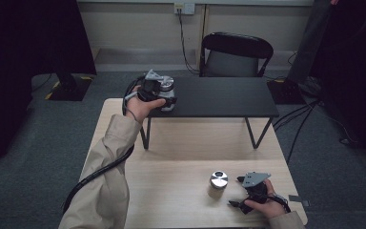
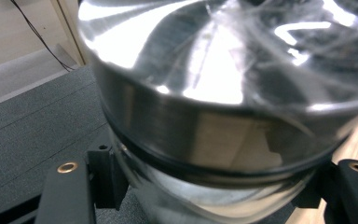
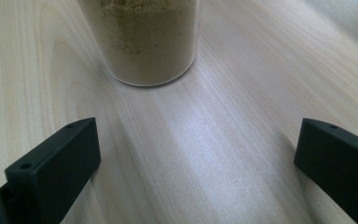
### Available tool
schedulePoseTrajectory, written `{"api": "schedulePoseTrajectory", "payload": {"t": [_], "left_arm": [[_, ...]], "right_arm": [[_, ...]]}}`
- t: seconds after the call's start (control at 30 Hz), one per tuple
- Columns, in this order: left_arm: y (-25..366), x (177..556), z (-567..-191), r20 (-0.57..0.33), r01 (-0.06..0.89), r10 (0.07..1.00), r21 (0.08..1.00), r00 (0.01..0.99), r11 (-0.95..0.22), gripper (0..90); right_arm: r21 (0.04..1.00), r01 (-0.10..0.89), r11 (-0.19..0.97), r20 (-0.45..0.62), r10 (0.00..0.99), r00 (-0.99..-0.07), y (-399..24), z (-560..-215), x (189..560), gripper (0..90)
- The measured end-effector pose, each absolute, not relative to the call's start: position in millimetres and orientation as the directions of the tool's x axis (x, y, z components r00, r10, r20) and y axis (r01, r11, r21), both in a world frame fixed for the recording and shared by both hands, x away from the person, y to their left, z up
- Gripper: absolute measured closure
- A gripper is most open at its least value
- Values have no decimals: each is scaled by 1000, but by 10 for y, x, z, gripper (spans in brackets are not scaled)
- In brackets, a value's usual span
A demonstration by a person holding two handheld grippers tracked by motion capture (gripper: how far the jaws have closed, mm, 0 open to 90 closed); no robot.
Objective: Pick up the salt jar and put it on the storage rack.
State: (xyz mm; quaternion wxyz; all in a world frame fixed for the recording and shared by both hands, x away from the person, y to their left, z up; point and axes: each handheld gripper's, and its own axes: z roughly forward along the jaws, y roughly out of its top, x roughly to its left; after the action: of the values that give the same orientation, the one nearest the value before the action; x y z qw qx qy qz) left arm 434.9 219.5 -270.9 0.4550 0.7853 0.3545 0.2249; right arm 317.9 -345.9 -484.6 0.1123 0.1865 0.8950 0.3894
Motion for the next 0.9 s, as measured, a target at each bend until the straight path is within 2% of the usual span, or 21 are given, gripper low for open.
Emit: {"api": "schedulePoseTrajectory", "payload": {"t": [0.8,0.9], "left_arm": [[2199,4363,-2716,23,356,762,875,647,-329,301],[2230,4359,-2730,2,360,762,881,647,-308,274]], "right_arm": [[739,246,627,-56,421,-905,-3459,-4846,3179,0],[739,246,627,-56,421,-905,-3459,-4847,3179,0]]}}
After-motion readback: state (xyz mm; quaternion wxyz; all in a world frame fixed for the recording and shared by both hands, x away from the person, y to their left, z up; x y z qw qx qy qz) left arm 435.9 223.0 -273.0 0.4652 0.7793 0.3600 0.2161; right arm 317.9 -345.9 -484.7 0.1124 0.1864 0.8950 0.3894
